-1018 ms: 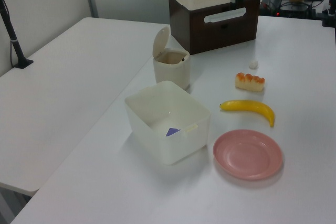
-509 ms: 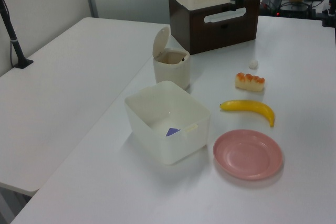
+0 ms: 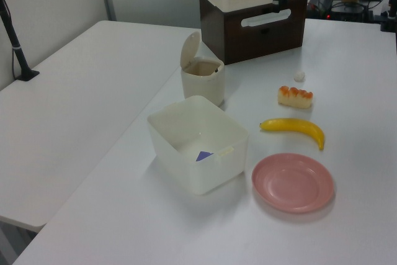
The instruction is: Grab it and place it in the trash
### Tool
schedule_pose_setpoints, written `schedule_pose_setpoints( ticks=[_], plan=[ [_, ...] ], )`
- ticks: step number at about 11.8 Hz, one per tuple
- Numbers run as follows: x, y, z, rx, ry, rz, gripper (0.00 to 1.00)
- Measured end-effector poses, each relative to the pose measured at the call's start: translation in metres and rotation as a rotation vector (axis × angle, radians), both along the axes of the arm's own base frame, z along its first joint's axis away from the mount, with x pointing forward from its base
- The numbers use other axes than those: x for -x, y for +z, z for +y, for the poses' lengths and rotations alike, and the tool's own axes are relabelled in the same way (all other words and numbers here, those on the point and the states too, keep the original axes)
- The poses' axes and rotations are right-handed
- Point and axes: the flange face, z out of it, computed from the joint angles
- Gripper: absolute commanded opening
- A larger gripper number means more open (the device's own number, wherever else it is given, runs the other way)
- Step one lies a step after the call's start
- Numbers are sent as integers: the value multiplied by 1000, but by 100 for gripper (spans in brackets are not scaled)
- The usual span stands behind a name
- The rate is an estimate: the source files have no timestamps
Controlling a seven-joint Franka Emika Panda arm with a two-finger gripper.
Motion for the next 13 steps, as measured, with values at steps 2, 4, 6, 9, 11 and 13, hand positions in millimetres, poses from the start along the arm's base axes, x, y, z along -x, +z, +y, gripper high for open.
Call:
schedule_pose_setpoints(
  ticks=[2, 4, 6, 9, 11, 13],
  plan=[
    [0, 0, -1, 0, 4, 0, 99],
    [0, 0, -2, 0, 4, 0, 99],
    [0, 0, -2, 0, 4, 0, 99],
    [0, 0, -2, 1, 5, 0, 99],
    [0, 0, -2, 1, 11, -1, 99],
    [0, 0, -2, 2, 37, -1, 99]
  ],
)
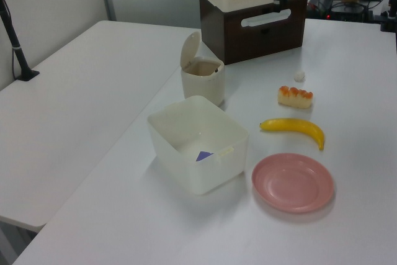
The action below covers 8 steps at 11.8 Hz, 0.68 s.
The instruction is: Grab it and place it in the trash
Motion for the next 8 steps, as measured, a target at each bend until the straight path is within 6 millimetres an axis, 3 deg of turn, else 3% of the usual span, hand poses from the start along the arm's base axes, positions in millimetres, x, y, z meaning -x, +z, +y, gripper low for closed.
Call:
schedule_pose_setpoints(
  ticks=[4, 8],
  plan=[
    [1, -3, -6, 0, 5, 7, 99],
    [19, -31, -32, -6, -5, 75, 99]
  ],
)
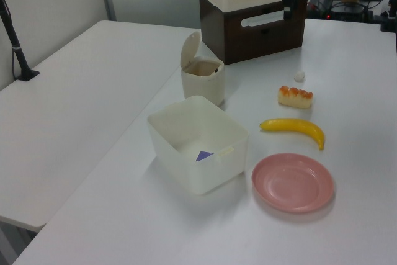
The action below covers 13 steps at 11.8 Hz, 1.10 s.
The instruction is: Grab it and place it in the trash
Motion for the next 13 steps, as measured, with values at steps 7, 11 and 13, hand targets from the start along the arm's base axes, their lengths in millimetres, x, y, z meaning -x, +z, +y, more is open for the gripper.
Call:
schedule_pose_setpoints(
  ticks=[7, 11, 13],
  plan=[
    [27, -42, -38, 7, -48, -27, 99],
    [38, -80, -71, 14, -85, -48, 99],
    [47, -104, -84, 16, -108, -49, 99]
  ],
)
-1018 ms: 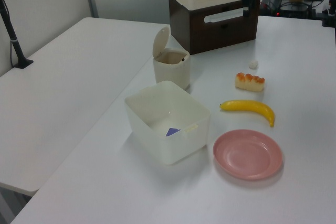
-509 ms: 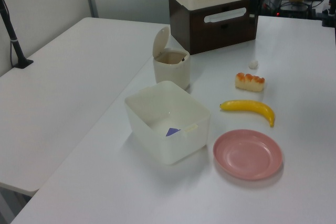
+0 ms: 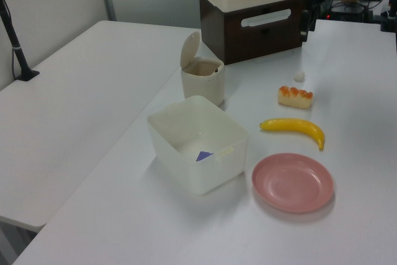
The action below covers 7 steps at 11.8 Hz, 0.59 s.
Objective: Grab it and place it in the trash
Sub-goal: 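Move the gripper over the white paper ball and lower it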
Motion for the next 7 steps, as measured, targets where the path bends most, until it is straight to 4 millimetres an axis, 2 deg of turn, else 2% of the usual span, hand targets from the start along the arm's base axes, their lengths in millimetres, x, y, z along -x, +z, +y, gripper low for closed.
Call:
schedule_pose_setpoints(
  ticks=[4, 7],
  plan=[
    [12, -43, -19, -6, -5, 23, 99],
    [3, -72, -23, -8, -6, 29, 99]
  ],
)
